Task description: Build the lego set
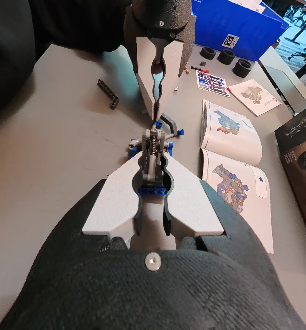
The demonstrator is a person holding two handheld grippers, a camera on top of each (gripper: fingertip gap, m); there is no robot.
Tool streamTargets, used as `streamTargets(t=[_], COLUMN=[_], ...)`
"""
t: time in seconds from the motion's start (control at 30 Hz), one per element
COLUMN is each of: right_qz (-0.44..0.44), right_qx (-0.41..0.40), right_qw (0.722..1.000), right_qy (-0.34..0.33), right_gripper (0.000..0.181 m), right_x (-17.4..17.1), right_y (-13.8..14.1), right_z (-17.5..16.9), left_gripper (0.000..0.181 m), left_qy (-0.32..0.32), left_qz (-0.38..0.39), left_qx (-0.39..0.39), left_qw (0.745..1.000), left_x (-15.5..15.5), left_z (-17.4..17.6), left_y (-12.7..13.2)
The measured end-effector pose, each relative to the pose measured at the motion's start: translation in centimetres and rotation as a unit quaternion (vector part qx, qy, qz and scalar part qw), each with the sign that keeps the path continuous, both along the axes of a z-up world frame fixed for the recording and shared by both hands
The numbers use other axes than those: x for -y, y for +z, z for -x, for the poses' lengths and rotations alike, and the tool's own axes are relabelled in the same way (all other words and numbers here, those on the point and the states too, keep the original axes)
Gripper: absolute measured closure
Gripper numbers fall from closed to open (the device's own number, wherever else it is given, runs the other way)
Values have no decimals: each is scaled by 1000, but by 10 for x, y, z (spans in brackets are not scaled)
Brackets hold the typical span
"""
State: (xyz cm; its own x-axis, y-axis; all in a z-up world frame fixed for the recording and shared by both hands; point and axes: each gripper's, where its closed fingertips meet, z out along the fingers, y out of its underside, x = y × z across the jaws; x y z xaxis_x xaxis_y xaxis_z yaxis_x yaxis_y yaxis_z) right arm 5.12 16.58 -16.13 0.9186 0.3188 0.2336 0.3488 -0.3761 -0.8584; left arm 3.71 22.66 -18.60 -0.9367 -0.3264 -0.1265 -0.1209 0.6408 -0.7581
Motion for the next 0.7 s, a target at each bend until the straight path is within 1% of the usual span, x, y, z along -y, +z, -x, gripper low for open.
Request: streamTargets(t=[0.17,0.23,0.3,0.4,0.47,0.6,0.7], right_qz=[-3,-2,-4,-3,-2,-6,-13], right_qx=[1,2,2,1,2,6,1], right_qw=[1000,1000,1000,1000,1000,1000,1000], right_qy=[1,-2,-4,-4,-4,-8,-7], right_gripper=[167,167,167,167,167,167,167], right_x=[0,1,1,2,2,2,2], right_y=[1,1,1,1,1,2,5], right_z=[0,-1,-2,-2,-2,-3,-3], left_gripper=[181,168,159,151,146,154,149], left_qy=[8,21,37,53,43,12,14], left_qz=[3,7,24,42,38,17,-25], left_qx=[-1,-21,-40,-59,-66,-49,-60], left_qw=[1000,1000,998,996,996,999,998], left_x=[-8,-13,-15,-15,-13,-9,-8], left_z=[-2,-4,-9,-17,-16,-6,-6], left_y=[0,-2,-1,-1,0,5,-7])
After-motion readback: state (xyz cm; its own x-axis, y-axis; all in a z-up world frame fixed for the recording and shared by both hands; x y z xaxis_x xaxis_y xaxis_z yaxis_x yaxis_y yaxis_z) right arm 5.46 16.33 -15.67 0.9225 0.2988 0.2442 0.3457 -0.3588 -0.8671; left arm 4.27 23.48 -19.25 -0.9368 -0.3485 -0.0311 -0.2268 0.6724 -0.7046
